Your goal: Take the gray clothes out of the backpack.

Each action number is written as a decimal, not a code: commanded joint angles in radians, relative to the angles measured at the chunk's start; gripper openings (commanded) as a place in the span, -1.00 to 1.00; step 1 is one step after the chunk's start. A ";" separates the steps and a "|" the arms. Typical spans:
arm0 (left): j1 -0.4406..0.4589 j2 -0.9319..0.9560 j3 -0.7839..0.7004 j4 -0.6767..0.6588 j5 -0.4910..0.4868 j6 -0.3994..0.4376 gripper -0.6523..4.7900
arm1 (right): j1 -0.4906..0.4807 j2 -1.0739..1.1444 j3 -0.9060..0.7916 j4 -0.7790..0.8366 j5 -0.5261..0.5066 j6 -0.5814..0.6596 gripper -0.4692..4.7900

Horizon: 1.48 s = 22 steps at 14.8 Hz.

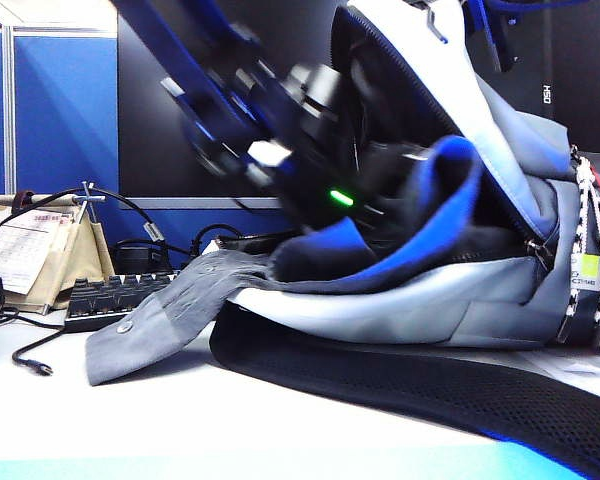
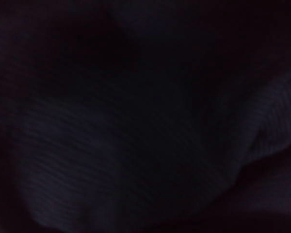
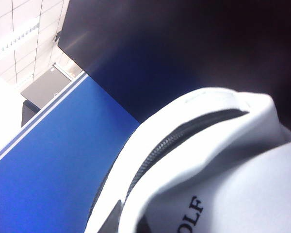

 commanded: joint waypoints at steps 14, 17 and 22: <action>0.689 -0.933 -0.036 -0.523 -0.233 0.039 -0.78 | -0.016 -0.016 0.014 -0.002 0.044 -0.173 -0.85; 0.739 -0.929 -0.080 -0.565 -0.101 0.012 -0.78 | -0.002 -0.014 0.014 -0.019 0.051 -0.200 -0.85; 0.740 -0.906 -0.136 -0.520 -0.114 0.001 1.00 | 0.001 -0.010 0.014 -0.023 0.048 -0.199 -0.85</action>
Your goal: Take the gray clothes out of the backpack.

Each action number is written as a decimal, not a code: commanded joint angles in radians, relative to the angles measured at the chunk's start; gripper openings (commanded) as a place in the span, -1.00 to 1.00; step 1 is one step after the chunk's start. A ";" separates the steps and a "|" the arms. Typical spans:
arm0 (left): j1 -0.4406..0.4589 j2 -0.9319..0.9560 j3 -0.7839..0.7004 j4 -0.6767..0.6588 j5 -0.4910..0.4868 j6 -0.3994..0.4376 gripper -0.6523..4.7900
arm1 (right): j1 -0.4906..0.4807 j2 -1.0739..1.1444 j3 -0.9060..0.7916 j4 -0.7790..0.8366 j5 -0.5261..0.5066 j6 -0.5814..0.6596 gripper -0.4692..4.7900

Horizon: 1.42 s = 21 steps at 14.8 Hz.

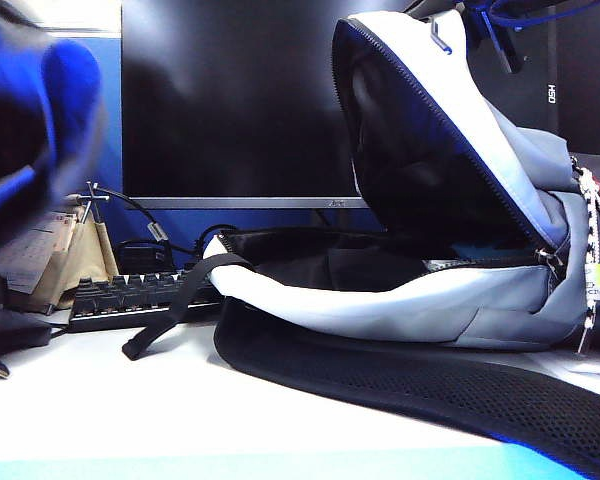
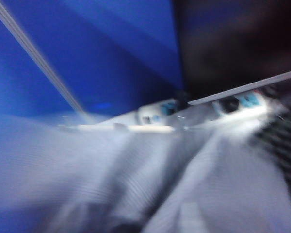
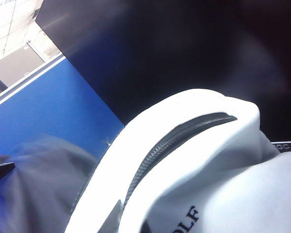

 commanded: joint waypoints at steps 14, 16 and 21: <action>0.008 -0.257 0.008 0.049 0.053 -0.095 -0.78 | -0.164 -0.211 0.014 0.071 -0.218 -0.014 -0.85; 0.013 -0.464 0.008 0.080 0.064 -0.179 -0.78 | -0.259 -0.318 0.014 0.063 -0.308 -0.011 -0.85; 0.011 -0.793 -0.030 0.084 0.119 -0.233 -0.78 | -0.271 -0.336 0.014 0.059 -0.330 0.031 -0.85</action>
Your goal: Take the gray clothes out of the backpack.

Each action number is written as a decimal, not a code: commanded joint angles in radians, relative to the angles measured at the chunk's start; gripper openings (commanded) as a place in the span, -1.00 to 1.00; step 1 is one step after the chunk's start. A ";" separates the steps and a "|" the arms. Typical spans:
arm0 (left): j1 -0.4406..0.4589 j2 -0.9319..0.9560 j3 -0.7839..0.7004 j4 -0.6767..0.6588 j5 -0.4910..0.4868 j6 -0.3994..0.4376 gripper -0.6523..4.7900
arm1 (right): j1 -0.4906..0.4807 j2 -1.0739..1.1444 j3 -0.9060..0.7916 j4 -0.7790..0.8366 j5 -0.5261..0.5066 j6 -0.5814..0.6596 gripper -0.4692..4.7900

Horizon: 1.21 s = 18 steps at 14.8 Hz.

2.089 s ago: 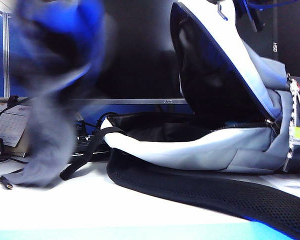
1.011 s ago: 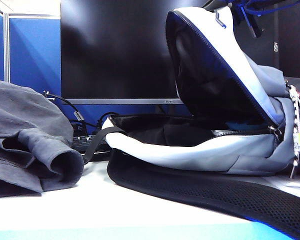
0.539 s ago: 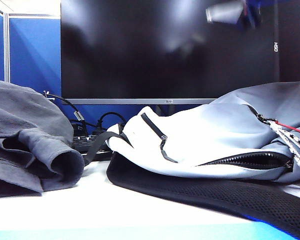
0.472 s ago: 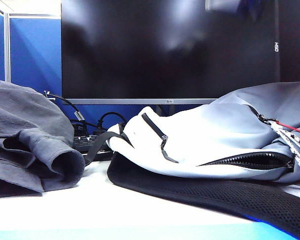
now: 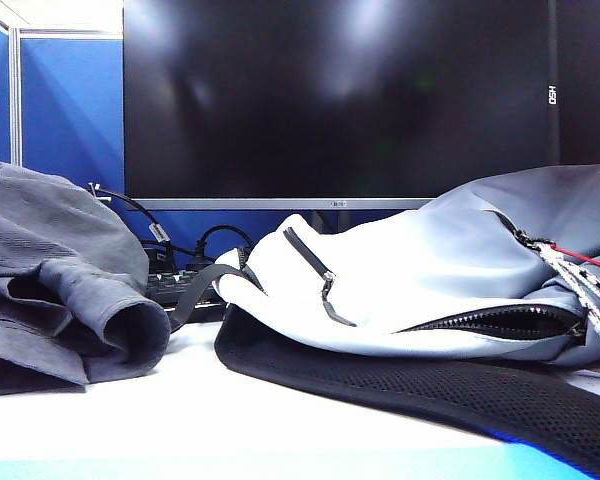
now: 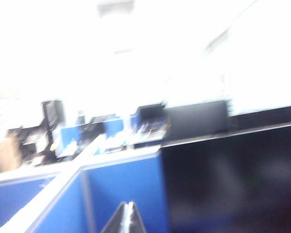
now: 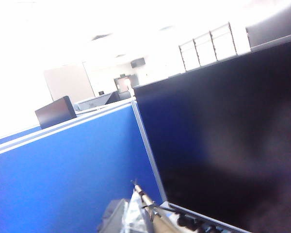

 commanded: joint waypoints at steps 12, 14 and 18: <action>-0.035 -0.373 -0.306 -0.452 0.113 -0.259 -0.78 | 0.056 -0.617 -0.037 -0.967 0.396 -0.366 -0.85; -0.036 -0.434 -0.327 -0.489 0.136 -0.273 -0.78 | 0.055 -0.834 -0.093 -1.085 0.450 -0.356 -0.85; -0.036 -0.508 -0.498 -0.577 0.195 -0.293 -0.78 | 0.055 -1.007 -0.186 -1.202 0.482 -0.352 -0.85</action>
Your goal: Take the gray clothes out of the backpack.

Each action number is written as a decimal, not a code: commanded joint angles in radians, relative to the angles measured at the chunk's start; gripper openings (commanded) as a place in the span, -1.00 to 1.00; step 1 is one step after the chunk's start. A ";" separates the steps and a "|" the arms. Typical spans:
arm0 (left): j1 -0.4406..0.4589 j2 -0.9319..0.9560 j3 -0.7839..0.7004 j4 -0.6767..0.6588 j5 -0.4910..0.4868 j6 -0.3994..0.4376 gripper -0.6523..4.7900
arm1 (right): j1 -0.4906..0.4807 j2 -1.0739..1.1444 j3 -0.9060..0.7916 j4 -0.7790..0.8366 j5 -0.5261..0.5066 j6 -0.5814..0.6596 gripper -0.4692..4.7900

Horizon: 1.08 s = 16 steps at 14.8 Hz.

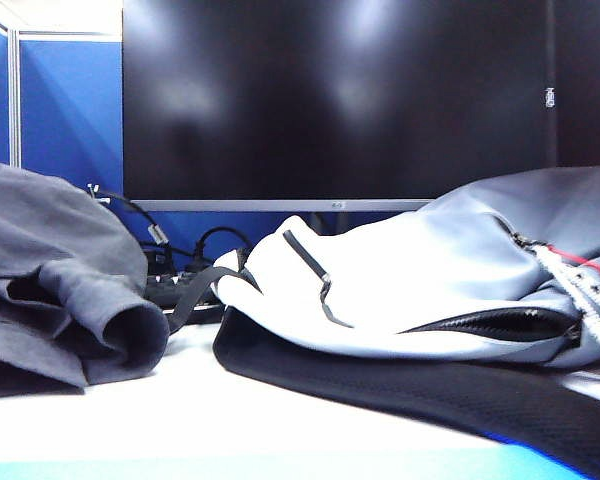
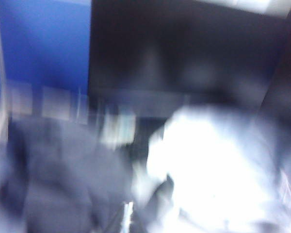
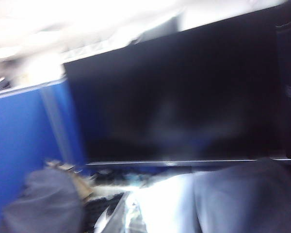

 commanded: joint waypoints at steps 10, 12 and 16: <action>0.000 -0.002 -0.588 0.731 0.068 -0.260 -0.78 | -0.002 -0.003 -0.520 0.426 0.056 -0.067 -0.85; 0.000 -0.002 -0.667 0.741 -0.018 -0.215 -0.78 | -0.002 -0.003 -0.587 0.433 0.097 -0.069 -0.85; 0.000 -0.003 -0.867 1.009 -0.024 -0.174 -0.78 | -0.001 -0.004 -0.625 0.430 0.114 -0.070 -0.85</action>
